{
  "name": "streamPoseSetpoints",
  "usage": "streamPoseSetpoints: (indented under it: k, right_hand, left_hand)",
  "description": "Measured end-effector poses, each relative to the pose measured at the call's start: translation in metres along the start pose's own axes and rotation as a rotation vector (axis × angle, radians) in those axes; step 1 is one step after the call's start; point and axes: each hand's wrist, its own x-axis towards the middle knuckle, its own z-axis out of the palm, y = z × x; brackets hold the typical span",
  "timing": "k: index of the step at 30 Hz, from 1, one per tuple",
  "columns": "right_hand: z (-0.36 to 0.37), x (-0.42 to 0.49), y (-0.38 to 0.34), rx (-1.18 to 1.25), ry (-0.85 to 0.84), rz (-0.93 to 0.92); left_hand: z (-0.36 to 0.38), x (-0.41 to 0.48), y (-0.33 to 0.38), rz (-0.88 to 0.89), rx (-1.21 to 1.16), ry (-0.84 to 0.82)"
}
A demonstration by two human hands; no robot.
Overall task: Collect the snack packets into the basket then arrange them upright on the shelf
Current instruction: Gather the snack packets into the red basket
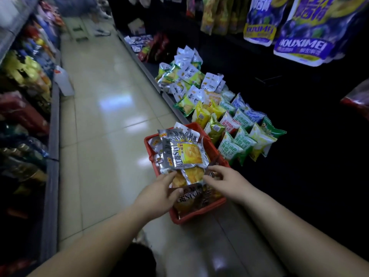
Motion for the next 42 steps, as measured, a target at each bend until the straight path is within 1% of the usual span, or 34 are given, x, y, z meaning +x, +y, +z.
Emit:
streamPoseSetpoints:
  k: [3,6,8,9,11,13,15,16,18,20,22,24,26,27,28,30,31,32,34,35,36,39,42]
  right_hand:
    - [0.006,0.032,0.003,-0.077,-0.013,-0.004]
    - [0.013,0.068,0.024,-0.211,-0.026,0.003]
    - [0.017,0.084,0.042,-0.263,-0.068,-0.002]
    - [0.019,0.090,0.051,-0.344,-0.092,-0.026]
    - [0.021,0.101,0.065,-0.569,-0.161,-0.110]
    - [0.025,0.110,0.073,-0.673,-0.211,-0.149]
    - [0.031,0.115,0.078,-0.687,-0.202,-0.166]
    - [0.034,0.117,0.082,-0.697,-0.169,-0.186]
    - [0.036,0.123,0.088,-0.704,-0.063,-0.229]
    - [0.035,0.127,0.092,-0.705,-0.001,-0.262]
    - [0.037,0.128,0.099,-0.702,0.003,-0.287]
    - [0.039,0.127,0.107,-0.673,-0.021,-0.252]
    - [0.041,0.124,0.115,-0.687,-0.025,-0.199]
    - [0.041,0.122,0.119,-0.709,-0.034,-0.174]
    - [0.044,0.121,0.122,-0.732,-0.043,-0.161]
    - [0.048,0.120,0.123,-0.764,-0.041,-0.197]
    - [0.049,0.118,0.120,-0.766,-0.039,-0.220]
    - [0.050,0.116,0.117,-0.764,-0.056,-0.228]
    - [0.049,0.114,0.110,-0.783,-0.089,-0.214]
    - [0.048,0.114,0.109,-0.784,-0.074,-0.214]
    - [0.046,0.115,0.106,-0.755,-0.040,-0.233]
    - [0.034,0.121,0.100,-0.607,0.131,-0.278]
    - [0.017,0.120,0.081,-0.490,0.079,-0.233]
  left_hand:
    - [0.001,0.014,-0.016,0.005,0.004,-0.085]
    - [0.005,0.052,-0.026,0.001,0.152,-0.190]
    - [0.012,0.081,-0.030,-0.023,0.222,-0.219]
    - [0.017,0.093,-0.030,-0.043,0.214,-0.221]
    - [0.030,0.109,-0.034,-0.090,0.122,-0.206]
    - [0.041,0.119,-0.036,-0.110,-0.001,-0.196]
    - [0.049,0.127,-0.038,-0.104,-0.072,-0.158]
    - [0.052,0.130,-0.039,-0.079,-0.058,-0.127]
    - [0.058,0.135,-0.037,0.037,0.047,-0.063]
    - [0.067,0.134,-0.032,0.194,0.137,-0.026]
    - [0.074,0.128,-0.025,0.316,0.193,-0.003]
    - [0.080,0.121,-0.022,0.391,0.247,0.029]
    - [0.081,0.118,-0.024,0.411,0.300,0.066]
    - [0.078,0.118,-0.025,0.380,0.325,0.078]
    - [0.072,0.117,-0.029,0.313,0.344,0.075]
    - [0.059,0.116,-0.036,0.139,0.429,0.022]
    - [0.054,0.115,-0.040,0.079,0.483,-0.006]
    - [0.052,0.113,-0.045,0.054,0.514,-0.027]
    - [0.054,0.110,-0.054,0.085,0.500,-0.041]
    - [0.057,0.109,-0.057,0.123,0.484,-0.035]
    - [0.059,0.110,-0.059,0.168,0.476,-0.031]
    - [0.063,0.115,-0.057,0.312,0.514,-0.061]
    - [0.069,0.118,-0.053,0.402,0.537,-0.018]
